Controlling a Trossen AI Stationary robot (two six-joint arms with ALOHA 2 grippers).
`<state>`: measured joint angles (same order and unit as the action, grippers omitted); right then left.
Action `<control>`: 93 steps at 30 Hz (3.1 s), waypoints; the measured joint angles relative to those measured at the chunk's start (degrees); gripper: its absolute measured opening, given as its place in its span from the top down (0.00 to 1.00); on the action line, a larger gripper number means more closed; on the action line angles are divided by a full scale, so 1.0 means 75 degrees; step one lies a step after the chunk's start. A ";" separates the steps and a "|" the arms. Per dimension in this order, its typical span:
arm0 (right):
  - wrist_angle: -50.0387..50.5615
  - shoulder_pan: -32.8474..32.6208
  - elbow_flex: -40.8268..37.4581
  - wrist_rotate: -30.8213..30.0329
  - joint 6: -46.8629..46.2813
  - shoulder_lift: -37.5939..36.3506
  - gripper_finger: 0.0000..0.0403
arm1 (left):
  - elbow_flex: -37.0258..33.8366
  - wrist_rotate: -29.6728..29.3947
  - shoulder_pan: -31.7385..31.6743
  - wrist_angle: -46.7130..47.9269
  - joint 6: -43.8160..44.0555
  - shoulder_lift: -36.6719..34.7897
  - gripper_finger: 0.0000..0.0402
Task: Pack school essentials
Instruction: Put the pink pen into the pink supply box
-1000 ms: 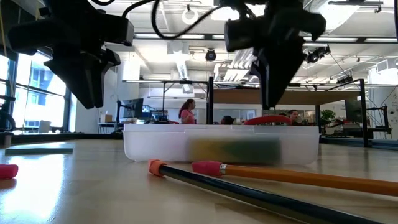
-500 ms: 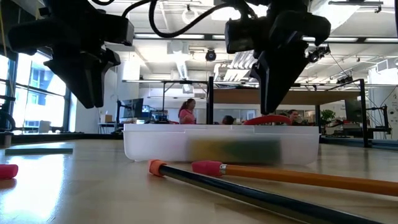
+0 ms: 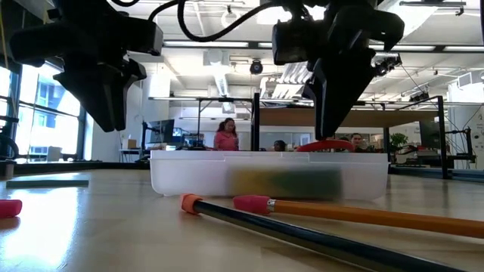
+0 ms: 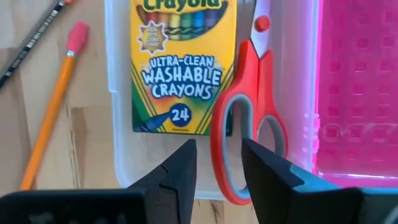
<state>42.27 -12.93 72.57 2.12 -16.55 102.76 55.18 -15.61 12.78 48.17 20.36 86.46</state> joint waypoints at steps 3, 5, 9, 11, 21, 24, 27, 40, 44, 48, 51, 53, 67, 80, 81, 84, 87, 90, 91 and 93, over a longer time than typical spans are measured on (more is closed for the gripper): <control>0.0123 0.0000 0.0144 -0.0015 0.0027 0.0000 0.71 | 0.0000 0.0001 0.0000 -0.0001 0.0000 0.0000 0.66; 0.0313 0.0000 0.0315 -0.0061 0.0121 0.0000 0.71 | 0.0000 0.0000 0.0000 -0.0001 0.0000 0.0000 0.66; 0.0728 0.0000 0.0650 -0.0260 0.0340 0.0000 0.71 | 0.0000 -0.0001 0.0000 -0.0005 0.0063 0.0000 0.66; 0.0991 0.0000 0.0801 -0.0504 0.0436 -0.0009 0.71 | 0.0000 -0.0001 0.0000 -0.0026 0.0066 0.0000 0.66; 0.2101 -0.0148 0.1132 -0.1629 0.0674 -0.0170 0.71 | 0.0000 -0.0001 0.0000 -0.0069 0.0072 0.0000 0.59; 0.2260 -0.0280 0.1059 -0.1881 0.0678 -0.0370 0.71 | 0.0000 -0.0001 0.0000 -0.0318 0.0199 0.0000 0.52; 0.2269 -0.0444 0.0844 -0.2189 0.0625 -0.0706 0.71 | 0.0000 0.0090 0.0000 -0.0514 0.0445 0.0000 0.44; 0.1701 -0.0783 -0.0870 -0.2892 -0.1420 -0.2243 0.71 | 0.0000 0.1383 0.0821 -0.1348 0.2450 0.0000 0.41; 0.1411 -0.0801 -0.1194 -0.2892 -0.1810 -0.2457 0.71 | 0.0000 0.1368 0.1422 -0.1533 0.3318 0.0000 0.42; 0.1303 -0.0799 -0.1313 -0.2912 -0.1933 -0.2515 0.71 | 0.0000 0.1362 0.2067 -0.1708 0.4283 0.0001 0.44; 0.1251 -0.0799 -0.1313 -0.2918 -0.1934 -0.2515 0.71 | 0.0000 0.1336 0.2508 -0.1839 0.4931 0.0083 0.44; 0.1208 -0.0799 -0.1313 -0.2918 -0.1936 -0.2515 0.71 | 0.0000 0.1329 0.2779 -0.1880 0.5333 0.0125 0.45; 0.0907 -0.0799 -0.1313 -0.2918 -0.1875 -0.2515 0.71 | 0.0000 0.1508 0.3704 -0.2300 0.6612 0.1320 0.46; 0.0756 -0.0799 -0.1313 -0.2918 -0.1950 -0.2515 0.71 | 0.0013 0.1607 0.3966 -0.2608 0.6808 0.1933 0.46; 0.0745 -0.0799 -0.1313 -0.2918 -0.1949 -0.2515 0.71 | 0.0024 0.1612 0.3976 -0.2626 0.6802 0.1968 0.46; 0.0727 -0.0799 -0.1313 -0.2918 -0.1951 -0.2515 0.71 | 0.0041 0.1614 0.3979 -0.2612 0.6805 0.2075 0.46; 0.0724 -0.0799 -0.1313 -0.2918 -0.1942 -0.2515 0.71 | 0.0038 0.1454 0.4015 -0.2607 0.6866 0.2081 0.46; 0.0719 -0.0799 -0.1313 -0.2918 -0.1941 -0.2515 0.71 | 0.0035 0.1354 0.4028 -0.2556 0.6982 0.2090 0.49; 0.0720 -0.0799 -0.1313 -0.2918 -0.1939 -0.2515 0.71 | 0.0034 0.1357 0.4028 -0.2527 0.7007 0.2093 0.50; 0.0718 -0.0799 -0.1313 -0.2918 -0.1939 -0.2515 0.71 | 0.0028 0.1347 0.4030 -0.2488 0.7006 0.2099 0.53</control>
<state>47.66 -18.92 62.72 -19.77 -31.09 83.90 55.38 -5.50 43.00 29.51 72.90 102.19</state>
